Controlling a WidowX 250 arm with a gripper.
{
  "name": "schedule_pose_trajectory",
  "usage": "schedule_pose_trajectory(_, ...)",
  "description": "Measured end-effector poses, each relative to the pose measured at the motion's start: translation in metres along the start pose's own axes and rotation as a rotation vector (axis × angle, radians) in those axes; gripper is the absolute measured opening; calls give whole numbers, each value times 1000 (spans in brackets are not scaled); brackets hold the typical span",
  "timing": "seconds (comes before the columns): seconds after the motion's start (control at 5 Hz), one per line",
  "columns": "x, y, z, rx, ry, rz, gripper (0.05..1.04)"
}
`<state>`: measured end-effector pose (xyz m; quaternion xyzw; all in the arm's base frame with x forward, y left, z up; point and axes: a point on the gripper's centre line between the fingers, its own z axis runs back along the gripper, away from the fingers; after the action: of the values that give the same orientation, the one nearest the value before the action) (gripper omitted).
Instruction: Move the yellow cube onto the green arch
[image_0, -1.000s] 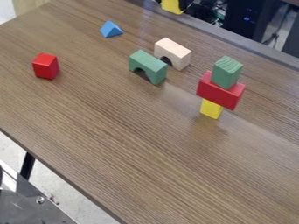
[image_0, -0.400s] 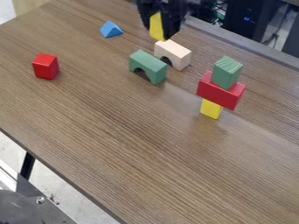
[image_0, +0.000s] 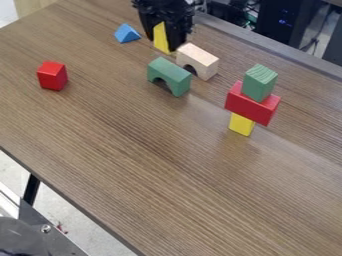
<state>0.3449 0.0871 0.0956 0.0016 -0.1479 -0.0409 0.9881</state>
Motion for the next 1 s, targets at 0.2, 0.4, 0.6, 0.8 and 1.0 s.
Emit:
schedule_pose_trajectory(0.2, -3, 4, -4, 7, 0, 7, 577)
schedule_pose_trajectory(0.4, -8, 4, -11, 15, -10, 36, 577)
schedule_pose_trajectory(0.6, -5, 0, -13, 18, -29, 47, 577)
schedule_pose_trajectory(0.8, -2, 0, -13, 24, -46, 72, 577)
schedule_pose_trajectory(1.0, 1, 0, -13, 29, -67, 98, 577)
